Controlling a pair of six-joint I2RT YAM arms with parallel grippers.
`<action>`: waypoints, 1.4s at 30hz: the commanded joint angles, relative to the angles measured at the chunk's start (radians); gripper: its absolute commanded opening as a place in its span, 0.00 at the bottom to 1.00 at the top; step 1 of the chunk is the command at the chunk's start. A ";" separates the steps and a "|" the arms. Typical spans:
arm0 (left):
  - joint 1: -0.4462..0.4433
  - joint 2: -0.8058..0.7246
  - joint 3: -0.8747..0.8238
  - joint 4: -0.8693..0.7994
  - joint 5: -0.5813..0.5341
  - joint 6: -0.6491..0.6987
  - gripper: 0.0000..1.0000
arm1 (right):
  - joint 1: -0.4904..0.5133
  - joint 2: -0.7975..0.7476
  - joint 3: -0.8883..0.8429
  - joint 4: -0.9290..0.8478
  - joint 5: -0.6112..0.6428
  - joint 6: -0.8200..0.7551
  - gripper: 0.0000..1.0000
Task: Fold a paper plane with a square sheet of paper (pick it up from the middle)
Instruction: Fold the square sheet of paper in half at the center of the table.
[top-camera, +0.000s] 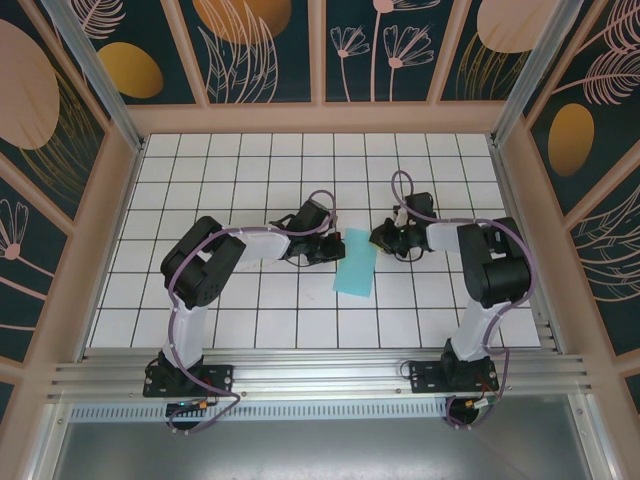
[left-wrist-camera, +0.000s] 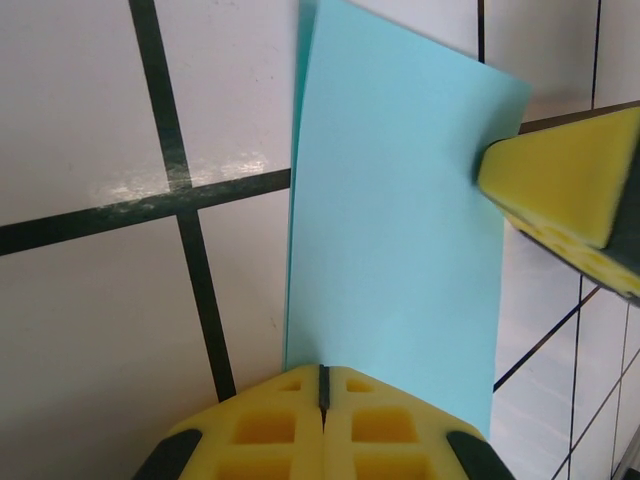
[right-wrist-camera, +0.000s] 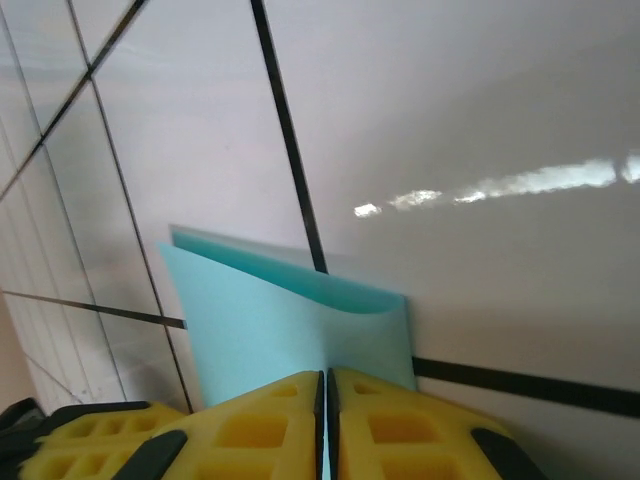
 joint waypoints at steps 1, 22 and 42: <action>-0.004 0.044 -0.027 -0.126 -0.063 0.024 0.00 | -0.002 0.023 -0.001 -0.017 0.035 -0.019 0.14; -0.006 0.041 -0.025 -0.134 -0.065 0.029 0.00 | -0.023 0.070 0.062 -0.035 0.052 -0.019 0.14; -0.005 0.037 -0.014 -0.139 -0.065 0.026 0.00 | -0.030 0.066 0.099 -0.049 0.032 0.009 0.14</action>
